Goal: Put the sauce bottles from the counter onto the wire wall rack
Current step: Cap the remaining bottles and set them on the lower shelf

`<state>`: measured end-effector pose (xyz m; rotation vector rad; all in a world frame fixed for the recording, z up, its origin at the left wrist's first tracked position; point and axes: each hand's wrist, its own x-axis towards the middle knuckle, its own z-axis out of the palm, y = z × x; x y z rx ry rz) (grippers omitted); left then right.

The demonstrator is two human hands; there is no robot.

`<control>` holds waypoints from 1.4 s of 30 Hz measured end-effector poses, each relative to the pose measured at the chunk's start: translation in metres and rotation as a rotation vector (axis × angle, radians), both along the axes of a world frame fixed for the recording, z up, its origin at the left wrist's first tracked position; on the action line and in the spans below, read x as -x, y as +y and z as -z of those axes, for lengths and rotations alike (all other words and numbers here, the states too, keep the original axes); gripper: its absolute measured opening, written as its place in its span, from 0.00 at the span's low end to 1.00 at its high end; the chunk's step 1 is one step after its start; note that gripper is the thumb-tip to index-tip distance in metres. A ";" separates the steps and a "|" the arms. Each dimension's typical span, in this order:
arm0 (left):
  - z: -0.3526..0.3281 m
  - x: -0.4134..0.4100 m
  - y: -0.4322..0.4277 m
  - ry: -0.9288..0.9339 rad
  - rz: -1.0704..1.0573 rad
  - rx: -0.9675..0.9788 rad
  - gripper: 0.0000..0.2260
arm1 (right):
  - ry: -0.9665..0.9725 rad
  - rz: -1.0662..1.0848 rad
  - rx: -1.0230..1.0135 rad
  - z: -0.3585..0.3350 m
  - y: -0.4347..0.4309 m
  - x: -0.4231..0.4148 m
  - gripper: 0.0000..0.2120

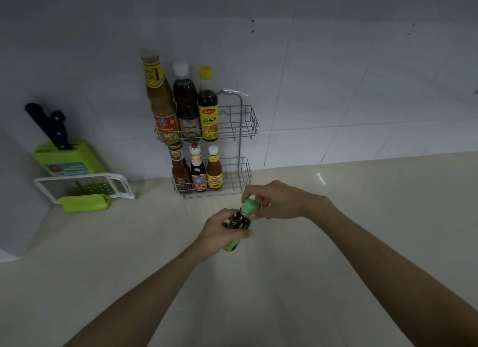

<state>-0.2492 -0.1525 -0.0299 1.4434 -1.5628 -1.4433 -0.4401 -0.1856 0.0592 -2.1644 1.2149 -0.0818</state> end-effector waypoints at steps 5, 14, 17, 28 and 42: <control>-0.006 0.001 0.004 0.023 -0.008 0.002 0.15 | -0.022 0.113 -0.038 -0.002 0.003 0.000 0.24; -0.010 0.006 0.009 0.024 0.001 -0.026 0.19 | -0.041 0.011 0.021 -0.006 0.004 0.006 0.20; -0.011 0.009 0.012 0.031 -0.001 -0.007 0.21 | 0.059 0.064 0.251 0.003 0.010 -0.001 0.20; -0.024 0.011 0.019 0.149 0.131 -0.072 0.10 | 0.242 -0.031 0.829 0.007 0.017 -0.023 0.21; -0.026 -0.013 0.015 -0.110 0.159 -0.104 0.25 | 0.169 0.322 0.037 0.008 -0.012 -0.035 0.20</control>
